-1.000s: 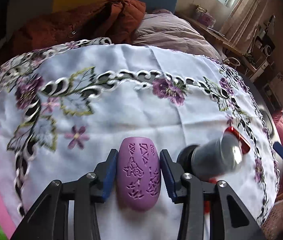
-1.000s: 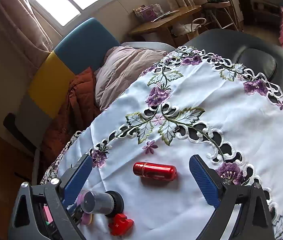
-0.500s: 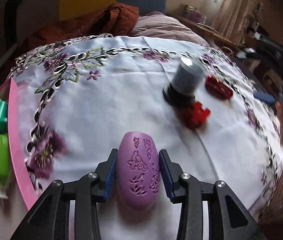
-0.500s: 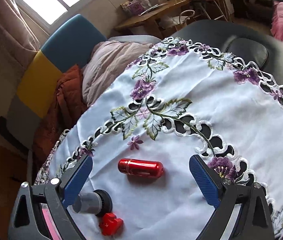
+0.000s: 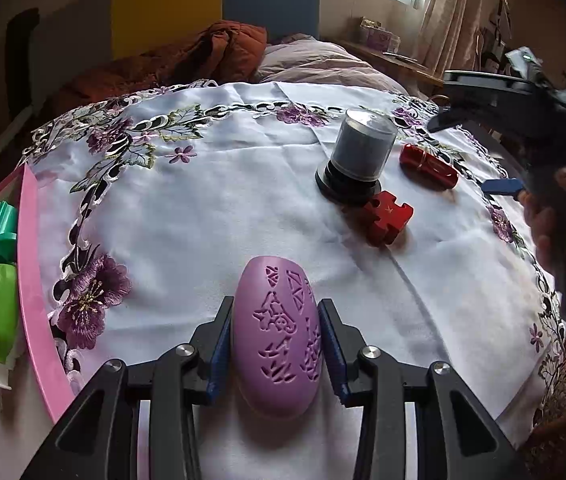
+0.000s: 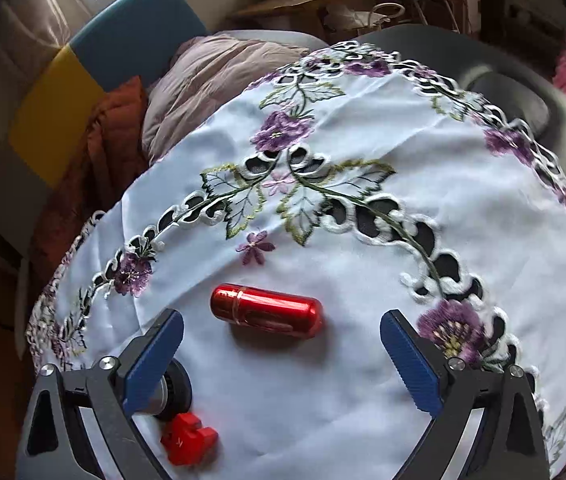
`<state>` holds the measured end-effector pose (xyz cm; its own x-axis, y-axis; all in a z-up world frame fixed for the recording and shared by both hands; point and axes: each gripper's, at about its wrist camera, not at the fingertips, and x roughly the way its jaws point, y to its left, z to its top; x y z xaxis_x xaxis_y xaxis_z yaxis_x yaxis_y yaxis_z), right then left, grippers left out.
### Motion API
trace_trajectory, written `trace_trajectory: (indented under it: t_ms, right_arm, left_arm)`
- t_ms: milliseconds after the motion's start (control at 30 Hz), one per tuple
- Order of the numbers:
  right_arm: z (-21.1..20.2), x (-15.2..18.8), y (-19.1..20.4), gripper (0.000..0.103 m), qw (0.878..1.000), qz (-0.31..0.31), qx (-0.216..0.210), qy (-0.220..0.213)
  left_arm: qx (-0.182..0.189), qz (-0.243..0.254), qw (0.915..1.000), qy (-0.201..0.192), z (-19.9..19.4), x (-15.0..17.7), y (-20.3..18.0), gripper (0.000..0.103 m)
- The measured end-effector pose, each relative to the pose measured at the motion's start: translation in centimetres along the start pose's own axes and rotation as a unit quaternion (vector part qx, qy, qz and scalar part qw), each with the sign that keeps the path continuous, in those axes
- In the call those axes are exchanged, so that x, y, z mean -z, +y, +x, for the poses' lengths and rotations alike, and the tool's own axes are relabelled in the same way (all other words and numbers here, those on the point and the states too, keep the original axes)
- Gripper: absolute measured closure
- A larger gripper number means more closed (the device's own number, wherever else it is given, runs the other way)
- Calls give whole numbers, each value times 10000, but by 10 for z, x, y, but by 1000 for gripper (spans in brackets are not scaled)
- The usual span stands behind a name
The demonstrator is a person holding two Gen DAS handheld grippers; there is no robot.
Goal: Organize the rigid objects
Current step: 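Grasp the red metal cylinder with the right gripper while the left gripper holds the purple soap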
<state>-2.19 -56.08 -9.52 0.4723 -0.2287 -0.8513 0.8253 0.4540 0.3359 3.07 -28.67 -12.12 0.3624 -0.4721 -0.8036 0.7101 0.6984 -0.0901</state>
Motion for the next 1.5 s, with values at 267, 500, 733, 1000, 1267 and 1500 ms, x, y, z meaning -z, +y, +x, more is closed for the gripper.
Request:
trace_trajectory:
  t_ms: [267,500,733,1000,1267,1500]
  right_arm:
    - [30,-11,23,2,9982,-341,485,79]
    - [42,-7,41,77,9905,-1080,797,292]
    - [28,2,28,80,9924,-920,80,815]
    - [11,-1,5,31,9949,-497,-241,844]
    - [-13,8,54,2,9504,-2951,-320,925]
    - [-2,33,64,1,8916,-4404,27,1049]
  left_arm:
    - [62,-49,10000,-51,-2,2,2,63]
    - [72,-92,9999,-64,-2,2,3,63]
    - [71,-64,9999,-98,-3,4,3,63]
    - [71,-34,9999,-86,-4,4,3,63]
    - [90,-51,9999,-84,-4,4,4,63]
    - [82,-49,9999,-94,-4,5,4,63]
